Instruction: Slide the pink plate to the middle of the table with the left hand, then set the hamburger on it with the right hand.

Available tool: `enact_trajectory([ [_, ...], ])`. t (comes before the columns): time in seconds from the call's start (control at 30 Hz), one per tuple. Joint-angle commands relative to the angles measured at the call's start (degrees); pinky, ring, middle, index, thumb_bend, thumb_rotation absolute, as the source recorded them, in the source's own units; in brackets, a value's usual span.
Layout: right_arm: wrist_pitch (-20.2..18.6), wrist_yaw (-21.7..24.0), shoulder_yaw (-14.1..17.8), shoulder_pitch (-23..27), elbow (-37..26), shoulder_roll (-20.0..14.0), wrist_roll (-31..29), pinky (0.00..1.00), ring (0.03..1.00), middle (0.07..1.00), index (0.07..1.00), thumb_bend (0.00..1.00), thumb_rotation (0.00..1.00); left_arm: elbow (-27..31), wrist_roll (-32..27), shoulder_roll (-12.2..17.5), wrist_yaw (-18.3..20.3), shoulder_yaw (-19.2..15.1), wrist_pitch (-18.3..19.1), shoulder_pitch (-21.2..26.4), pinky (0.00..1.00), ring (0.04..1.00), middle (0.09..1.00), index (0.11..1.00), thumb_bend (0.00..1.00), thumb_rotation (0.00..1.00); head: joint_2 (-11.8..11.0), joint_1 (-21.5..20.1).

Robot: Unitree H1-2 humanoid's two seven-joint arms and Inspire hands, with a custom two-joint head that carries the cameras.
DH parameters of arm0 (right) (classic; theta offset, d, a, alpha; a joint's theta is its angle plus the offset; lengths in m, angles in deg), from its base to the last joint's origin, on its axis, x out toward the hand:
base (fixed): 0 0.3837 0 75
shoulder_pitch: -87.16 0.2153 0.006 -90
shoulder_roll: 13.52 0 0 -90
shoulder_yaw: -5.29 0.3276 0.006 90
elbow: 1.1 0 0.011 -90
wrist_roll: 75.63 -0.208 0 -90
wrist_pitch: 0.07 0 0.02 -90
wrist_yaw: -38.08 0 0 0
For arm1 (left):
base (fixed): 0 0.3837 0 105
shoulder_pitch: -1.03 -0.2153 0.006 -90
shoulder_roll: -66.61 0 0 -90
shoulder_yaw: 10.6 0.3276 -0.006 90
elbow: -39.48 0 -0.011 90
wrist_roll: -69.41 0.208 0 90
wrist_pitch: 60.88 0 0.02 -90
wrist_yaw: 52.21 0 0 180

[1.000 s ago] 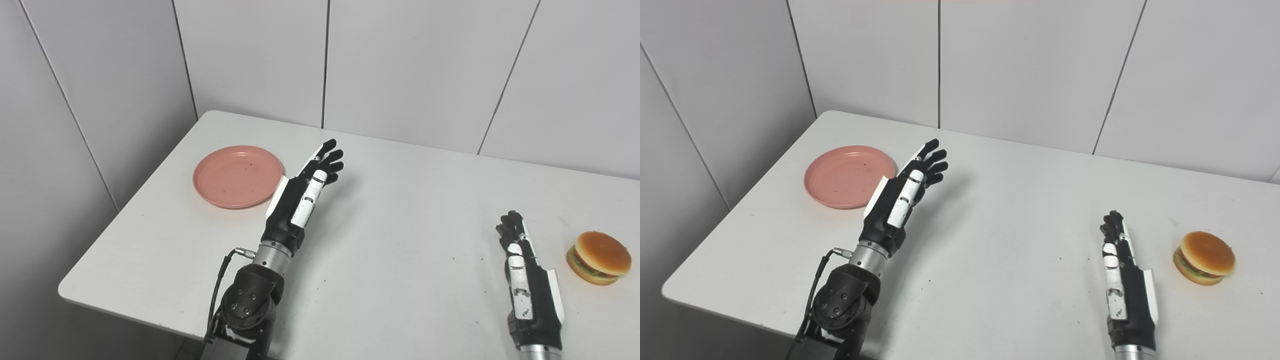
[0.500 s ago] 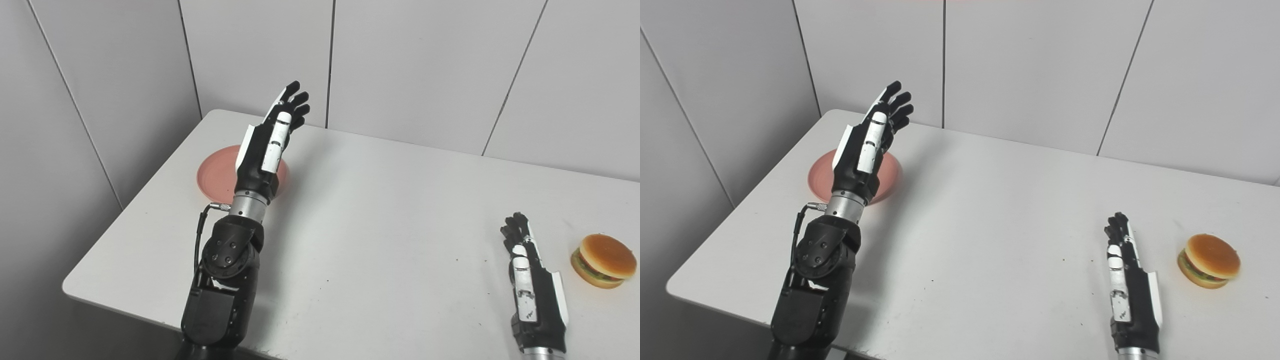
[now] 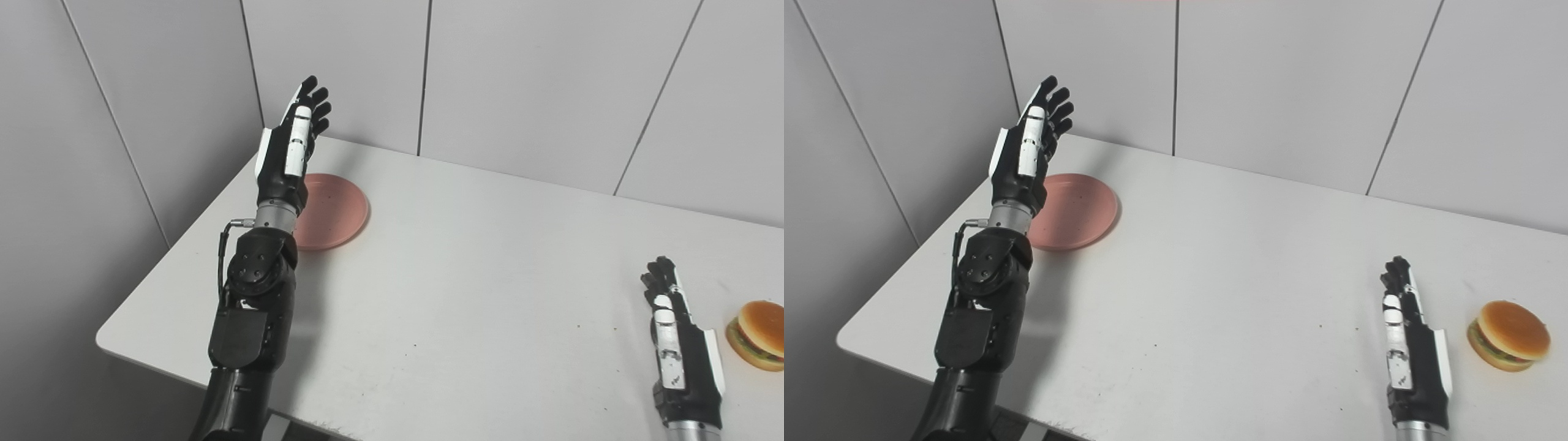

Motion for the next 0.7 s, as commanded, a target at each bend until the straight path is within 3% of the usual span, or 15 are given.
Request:
enact_trajectory([
  [0.0,1.8,0.7,0.3,-4.7,4.8,0.0,-0.4,1.00,0.956,0.964,0.967,0.06,1.00,-0.6,-1.2,2.1,-0.2,-0.7,-2.2,3.1,0.92,0.913,0.911,0.892,0.38,1.00,0.0,0.1],
  [0.67,2.0,1.3,0.9,-4.6,4.9,0.0,-0.5,1.00,0.954,0.962,0.966,0.07,1.00,-7.7,-8.7,7.9,-0.6,-6.7,-0.5,5.3,0.90,0.902,0.911,0.899,0.31,1.00,0.2,0.2],
])
